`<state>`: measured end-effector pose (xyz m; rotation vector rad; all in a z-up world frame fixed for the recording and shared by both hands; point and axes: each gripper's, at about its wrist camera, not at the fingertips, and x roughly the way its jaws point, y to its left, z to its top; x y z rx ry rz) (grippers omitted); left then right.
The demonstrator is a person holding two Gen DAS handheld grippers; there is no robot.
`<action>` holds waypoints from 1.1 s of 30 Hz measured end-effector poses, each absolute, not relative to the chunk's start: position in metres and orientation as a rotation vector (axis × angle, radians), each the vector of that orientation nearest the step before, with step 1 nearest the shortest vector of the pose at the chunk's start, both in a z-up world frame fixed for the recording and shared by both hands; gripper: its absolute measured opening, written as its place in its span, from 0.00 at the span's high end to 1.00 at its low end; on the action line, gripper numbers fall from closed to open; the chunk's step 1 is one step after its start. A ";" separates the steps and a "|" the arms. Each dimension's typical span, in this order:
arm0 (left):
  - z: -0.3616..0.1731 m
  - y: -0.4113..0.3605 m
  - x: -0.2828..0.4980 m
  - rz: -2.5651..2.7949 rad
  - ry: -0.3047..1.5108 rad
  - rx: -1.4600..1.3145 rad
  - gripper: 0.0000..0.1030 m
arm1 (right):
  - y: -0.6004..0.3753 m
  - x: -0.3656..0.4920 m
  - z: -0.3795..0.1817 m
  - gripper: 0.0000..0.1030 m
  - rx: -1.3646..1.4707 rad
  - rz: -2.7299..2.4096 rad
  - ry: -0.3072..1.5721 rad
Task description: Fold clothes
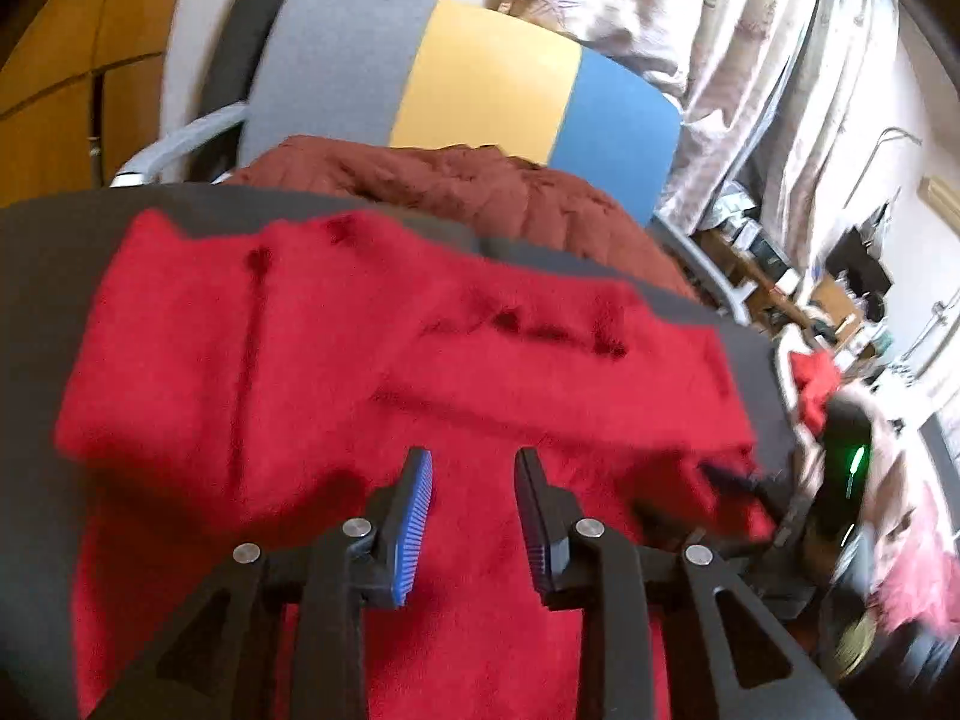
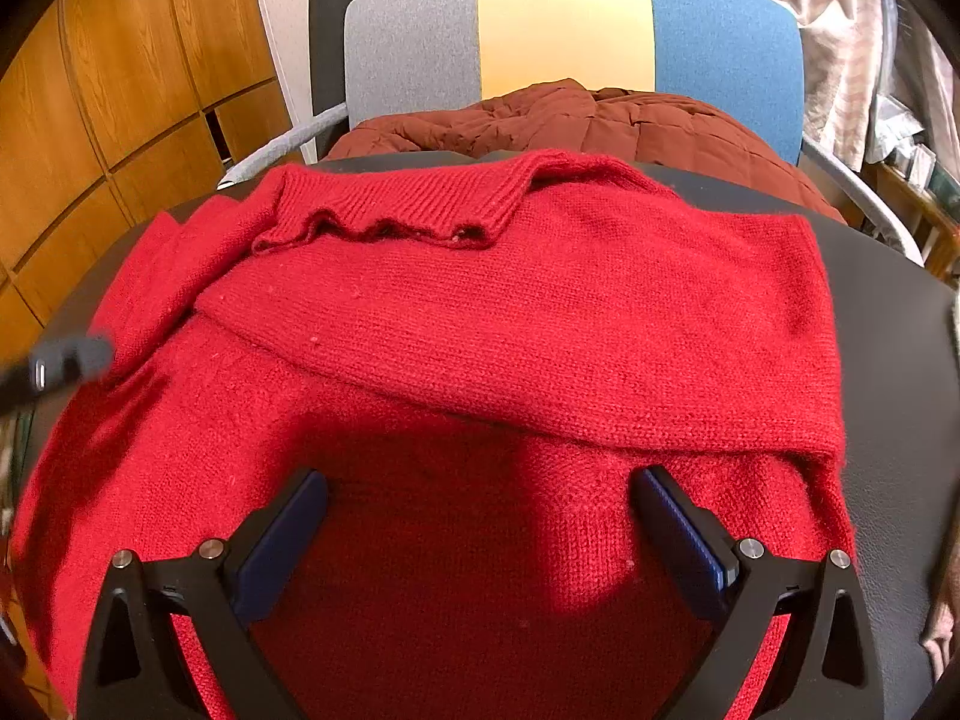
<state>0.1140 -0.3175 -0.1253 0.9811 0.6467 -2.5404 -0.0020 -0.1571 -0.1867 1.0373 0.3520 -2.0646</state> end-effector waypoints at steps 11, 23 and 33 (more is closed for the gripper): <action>-0.184 -0.376 0.172 -2.415 0.881 0.856 0.73 | -0.189 0.003 -0.149 0.33 1.015 -1.998 0.359; -0.188 -0.385 0.177 -2.449 0.995 0.788 0.73 | -0.402 0.042 -0.110 0.35 0.976 -1.716 0.519; -0.190 -0.388 0.179 -2.462 1.016 0.766 0.74 | -0.462 0.029 -0.143 0.91 1.052 -1.791 0.719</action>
